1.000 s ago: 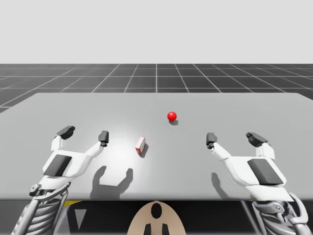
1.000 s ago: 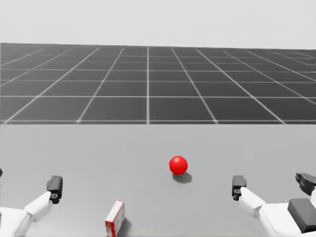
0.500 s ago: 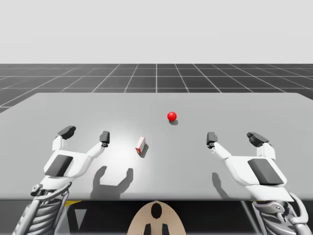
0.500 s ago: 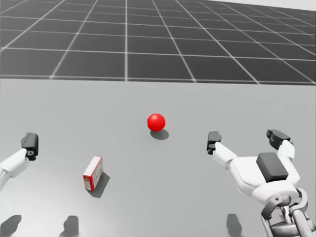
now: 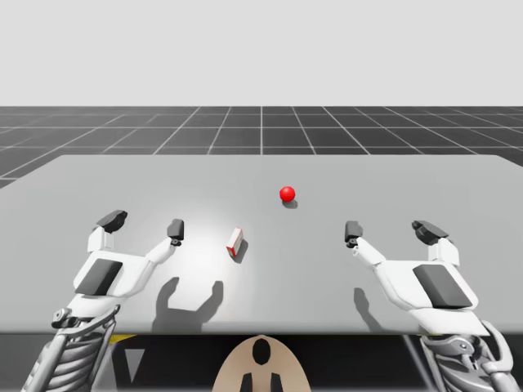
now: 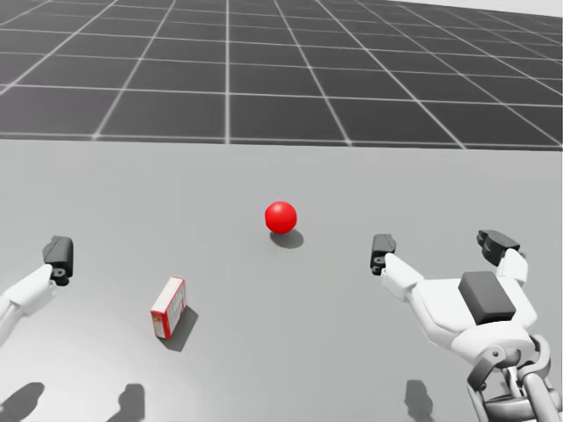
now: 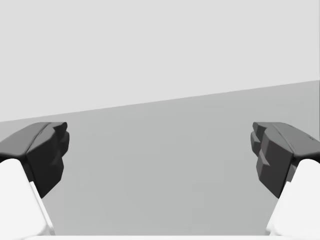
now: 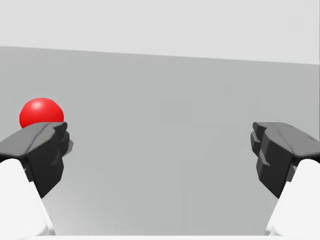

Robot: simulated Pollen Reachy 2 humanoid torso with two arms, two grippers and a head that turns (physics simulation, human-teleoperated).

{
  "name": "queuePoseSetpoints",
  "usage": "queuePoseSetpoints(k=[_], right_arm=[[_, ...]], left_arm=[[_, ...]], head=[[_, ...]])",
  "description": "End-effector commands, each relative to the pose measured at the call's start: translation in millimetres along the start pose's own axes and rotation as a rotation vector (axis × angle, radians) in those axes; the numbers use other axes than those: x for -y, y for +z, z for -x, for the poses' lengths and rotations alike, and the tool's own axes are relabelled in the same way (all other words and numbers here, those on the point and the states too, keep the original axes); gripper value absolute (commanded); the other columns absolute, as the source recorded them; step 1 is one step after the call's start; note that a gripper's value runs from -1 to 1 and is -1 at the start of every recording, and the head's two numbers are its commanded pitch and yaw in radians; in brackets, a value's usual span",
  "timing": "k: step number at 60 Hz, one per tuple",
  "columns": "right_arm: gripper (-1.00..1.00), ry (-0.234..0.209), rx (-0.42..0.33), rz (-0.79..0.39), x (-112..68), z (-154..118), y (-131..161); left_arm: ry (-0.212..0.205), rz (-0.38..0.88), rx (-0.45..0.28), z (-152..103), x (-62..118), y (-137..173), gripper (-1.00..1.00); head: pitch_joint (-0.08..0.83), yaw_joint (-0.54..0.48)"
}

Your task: Watch the red light. When it turns green, pick up the object.

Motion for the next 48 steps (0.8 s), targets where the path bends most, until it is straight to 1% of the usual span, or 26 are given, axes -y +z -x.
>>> queuePoseSetpoints(k=[1,30,34,48], right_arm=[[-1.0,-0.013,-0.004,0.002,-1.8,1.0,0.4],[-1.0,-0.01,-0.008,0.002,-1.7,1.4,0.4],[-1.0,-0.01,-0.009,0.001,-2.0,1.5,0.3],[-1.0,-0.003,-0.008,0.003,-2.1,1.6,0.3]], left_arm=[[-0.001,0.001,-0.001,-0.2,0.6,0.2,-1.0],[-0.002,0.003,-0.002,0.0,1.0,0.2,-1.0],[-0.015,0.001,-0.006,0.7,1.5,0.1,-1.0],[-0.012,0.005,-0.008,0.9,1.9,-0.4,-1.0]], head=[[0.462,-0.13],[0.463,-0.13],[0.463,-0.13],[0.463,-0.13]])
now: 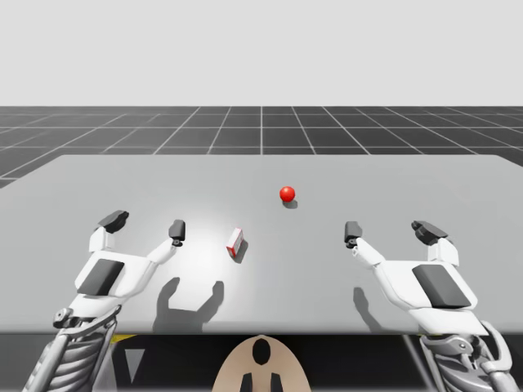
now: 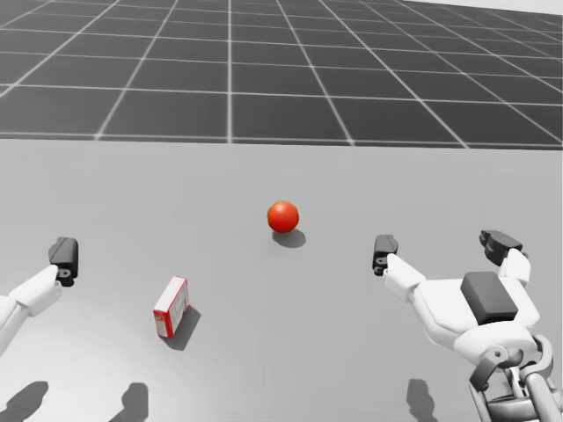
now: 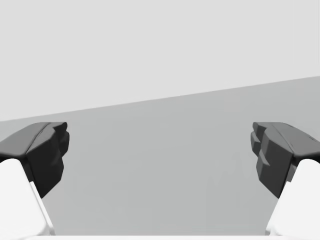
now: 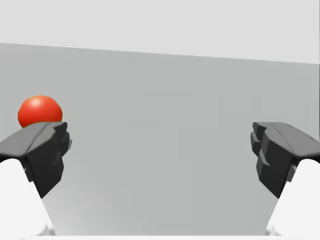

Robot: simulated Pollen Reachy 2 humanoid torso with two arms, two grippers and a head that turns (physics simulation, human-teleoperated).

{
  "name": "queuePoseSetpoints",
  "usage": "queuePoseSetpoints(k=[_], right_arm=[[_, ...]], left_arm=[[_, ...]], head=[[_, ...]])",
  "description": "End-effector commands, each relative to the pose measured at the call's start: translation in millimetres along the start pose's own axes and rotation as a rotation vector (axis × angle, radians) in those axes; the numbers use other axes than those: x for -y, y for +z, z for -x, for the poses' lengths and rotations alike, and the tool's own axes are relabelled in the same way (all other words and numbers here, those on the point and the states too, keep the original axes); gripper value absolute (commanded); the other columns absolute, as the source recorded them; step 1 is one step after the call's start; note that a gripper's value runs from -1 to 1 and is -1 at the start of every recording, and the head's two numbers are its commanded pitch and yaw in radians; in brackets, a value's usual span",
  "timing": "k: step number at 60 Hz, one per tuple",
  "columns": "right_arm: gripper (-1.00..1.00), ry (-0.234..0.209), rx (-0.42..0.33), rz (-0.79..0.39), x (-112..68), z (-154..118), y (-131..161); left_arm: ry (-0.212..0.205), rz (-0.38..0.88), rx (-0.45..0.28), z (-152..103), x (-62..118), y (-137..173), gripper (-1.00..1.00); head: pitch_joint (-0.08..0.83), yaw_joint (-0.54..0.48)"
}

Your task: Watch the red light. When it turns green, pick up the object.

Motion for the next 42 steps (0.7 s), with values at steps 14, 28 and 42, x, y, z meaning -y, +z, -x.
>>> queuePoseSetpoints(k=[14,28,42], right_arm=[[-1.0,0.007,-0.002,0.003,-2.7,1.1,0.7],[-1.0,0.008,-0.006,-0.004,-2.5,1.5,1.0],[-1.0,0.018,-0.009,-0.02,-3.4,1.8,1.4]], left_arm=[[-0.004,0.003,-0.004,0.5,0.7,-0.4,-1.0],[-0.004,0.004,-0.004,0.5,0.6,-0.4,-1.0],[-0.009,0.007,-0.011,0.7,0.3,-0.4,-1.0]], head=[[0.465,-0.13],[0.538,-0.06],[0.64,0.07]])
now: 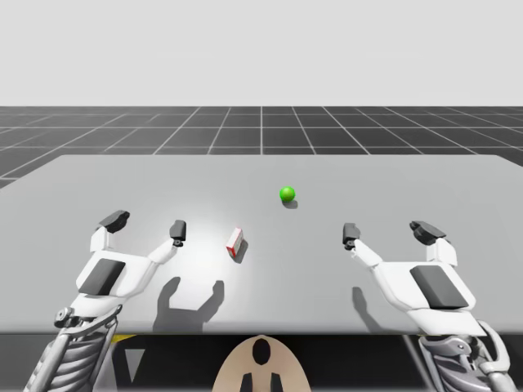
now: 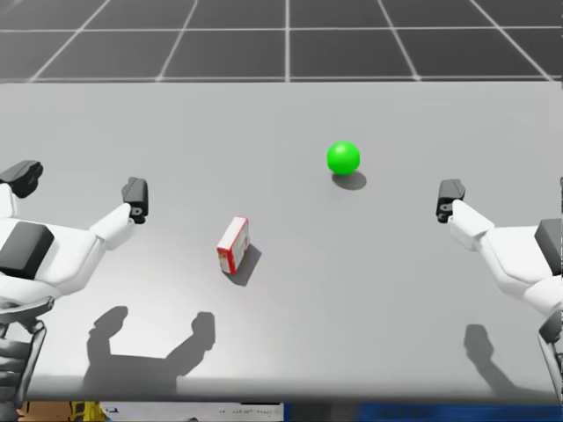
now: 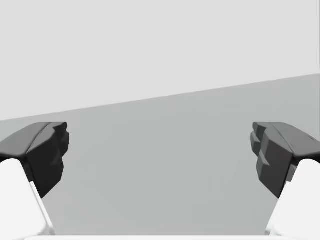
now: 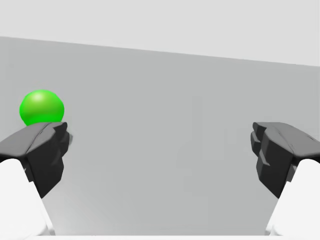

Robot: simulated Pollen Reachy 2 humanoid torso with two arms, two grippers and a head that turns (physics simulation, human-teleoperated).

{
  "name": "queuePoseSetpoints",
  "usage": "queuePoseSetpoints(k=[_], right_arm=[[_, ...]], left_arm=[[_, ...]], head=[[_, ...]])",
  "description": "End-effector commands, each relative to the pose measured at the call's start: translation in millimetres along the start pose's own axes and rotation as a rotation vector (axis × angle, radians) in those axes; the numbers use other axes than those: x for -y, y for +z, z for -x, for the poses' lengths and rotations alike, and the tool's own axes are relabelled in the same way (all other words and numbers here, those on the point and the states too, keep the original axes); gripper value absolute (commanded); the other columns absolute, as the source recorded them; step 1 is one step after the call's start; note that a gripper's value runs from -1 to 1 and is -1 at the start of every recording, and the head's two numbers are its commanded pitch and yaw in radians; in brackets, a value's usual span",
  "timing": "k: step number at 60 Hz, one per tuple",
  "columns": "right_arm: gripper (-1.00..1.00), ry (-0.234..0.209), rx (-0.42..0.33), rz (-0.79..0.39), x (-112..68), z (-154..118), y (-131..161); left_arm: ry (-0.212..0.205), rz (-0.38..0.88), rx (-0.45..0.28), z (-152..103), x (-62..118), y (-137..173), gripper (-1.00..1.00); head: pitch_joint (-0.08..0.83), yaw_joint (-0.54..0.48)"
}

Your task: Watch the red light. When it turns green, pick up the object.

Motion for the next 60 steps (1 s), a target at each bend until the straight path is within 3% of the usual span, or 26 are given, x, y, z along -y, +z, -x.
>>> queuePoseSetpoints(k=[1,16,26,34,39,40,46,54,60], right_arm=[[-1.0,-0.006,-0.005,-0.008,-1.8,0.8,0.5],[-1.0,-0.002,-0.007,-0.011,-2.6,0.9,1.1],[-1.0,0.003,-0.013,0.0,-2.1,2.4,0.7],[-1.0,0.014,-0.014,0.01,-1.3,3.2,0.0],[-1.0,0.017,-0.015,0.011,-0.5,4.4,-0.7],[-1.0,0.018,-0.016,0.012,-0.6,4.8,-0.8],[-1.0,0.02,-0.019,0.016,0.4,6.0,-1.2],[-1.0,0.017,-0.021,0.018,1.4,6.7,-1.4],[-1.0,0.027,-0.019,0.007,0.3,6.6,-0.6]], left_arm=[[-0.005,0.004,-0.007,0.3,-0.2,0.0,-1.0],[-0.004,0.011,-0.014,2.5,1.0,-1.3,-1.0],[0.048,0.046,-0.052,5.0,3.8,-2.6,-1.0],[0.002,0.042,-0.091,-1.8,6.2,-2.3,-1.0],[-0.003,0.076,-0.183,-5.2,10.0,-0.4,-1.0],[0.006,0.095,-0.247,-4.8,12.7,0.3,-1.0],[0.017,0.203,-0.395,0.8,23.9,7.4,-1.0],[0.053,0.293,-0.48,5.7,31.2,11.1,-1.0],[0.112,0.366,-0.57,13.3,39.0,10.1,-1.0]], head=[[0.643,0.07],[0.666,0.14],[0.657,0.14],[0.665,0.14],[0.668,0.13],[0.668,0.13],[0.667,0.14],[0.673,0.14],[0.68,0.14]])
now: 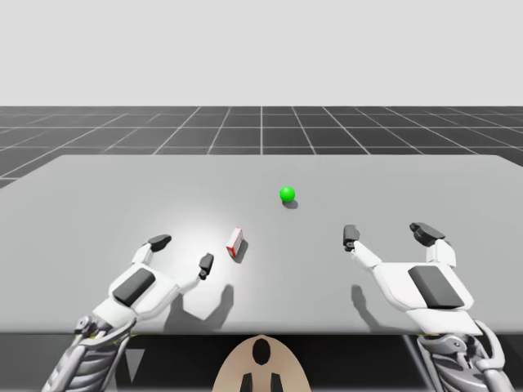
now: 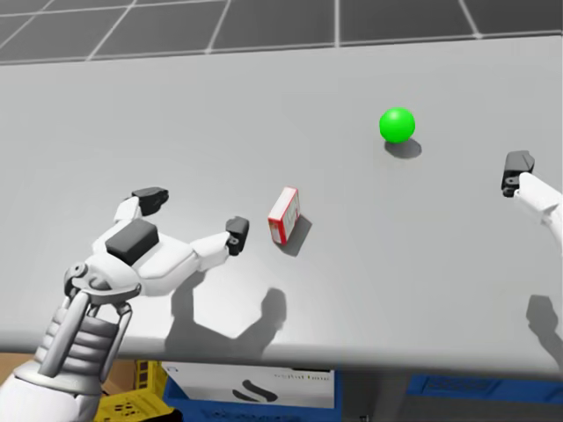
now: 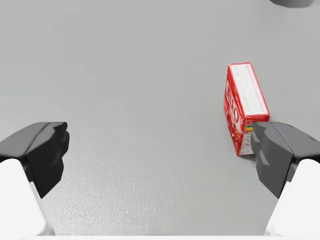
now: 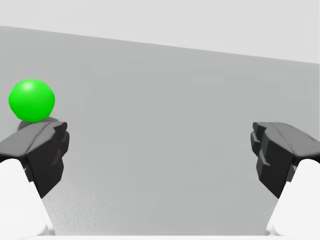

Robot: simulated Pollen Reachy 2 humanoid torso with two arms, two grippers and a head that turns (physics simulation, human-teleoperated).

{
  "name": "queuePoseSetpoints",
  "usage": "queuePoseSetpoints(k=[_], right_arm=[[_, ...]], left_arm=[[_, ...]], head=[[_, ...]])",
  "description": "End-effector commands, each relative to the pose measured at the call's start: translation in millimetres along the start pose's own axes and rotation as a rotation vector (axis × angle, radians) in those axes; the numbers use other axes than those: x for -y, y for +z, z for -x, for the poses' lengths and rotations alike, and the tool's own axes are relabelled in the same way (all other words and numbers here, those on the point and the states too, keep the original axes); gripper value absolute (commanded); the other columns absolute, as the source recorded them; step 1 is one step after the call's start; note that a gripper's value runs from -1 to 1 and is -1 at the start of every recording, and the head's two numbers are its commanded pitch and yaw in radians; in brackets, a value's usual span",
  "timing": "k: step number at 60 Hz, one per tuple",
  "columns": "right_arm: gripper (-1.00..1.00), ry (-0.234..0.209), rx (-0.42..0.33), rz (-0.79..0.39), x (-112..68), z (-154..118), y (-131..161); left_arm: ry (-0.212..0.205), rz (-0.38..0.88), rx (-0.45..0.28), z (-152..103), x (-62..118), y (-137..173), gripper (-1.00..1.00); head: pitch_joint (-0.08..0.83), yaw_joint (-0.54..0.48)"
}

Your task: Watch the red light. When it turns green, pick up the object.

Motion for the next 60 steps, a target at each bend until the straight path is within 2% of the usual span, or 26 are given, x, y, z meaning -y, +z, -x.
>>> queuePoseSetpoints(k=[1,10,20,34,47,59,60], right_arm=[[-1.0,-0.002,-0.002,-0.003,-1.4,1.1,0.4],[-1.0,-0.008,-0.002,-0.007,-0.9,0.9,0.3],[-1.0,-0.007,0.002,-0.005,0.4,0.5,0.5],[-1.0,-0.008,0.003,-0.006,1.6,0.8,0.0],[-1.0,-0.009,0.003,-0.01,1.8,1.0,0.3],[-1.0,-0.009,0.003,-0.011,1.8,1.0,0.5],[-1.0,-0.01,0.004,-0.01,1.8,1.0,0.6]], left_arm=[[0.049,0.119,-0.144,8.9,11.4,-5.6,-1.0],[0.064,0.166,-0.209,15.2,28.5,-25.5,-1.0],[0.076,0.193,-0.237,17.3,48.6,-55.1,-1.0],[0.05,0.168,-0.268,12.8,71.5,-92.2,-1.0],[0.087,0.129,-0.264,11.0,81.8,-113.9,-1.0],[0.101,0.113,-0.274,18.2,83.8,-121.7,-1.0],[0.096,0.11,-0.272,18.9,84.1,-121.2,-0.94]], head=[[0.68,0.14],[0.684,0.14],[0.683,0.14],[0.686,0.13],[0.688,0.12],[0.687,0.12],[0.686,0.12]])
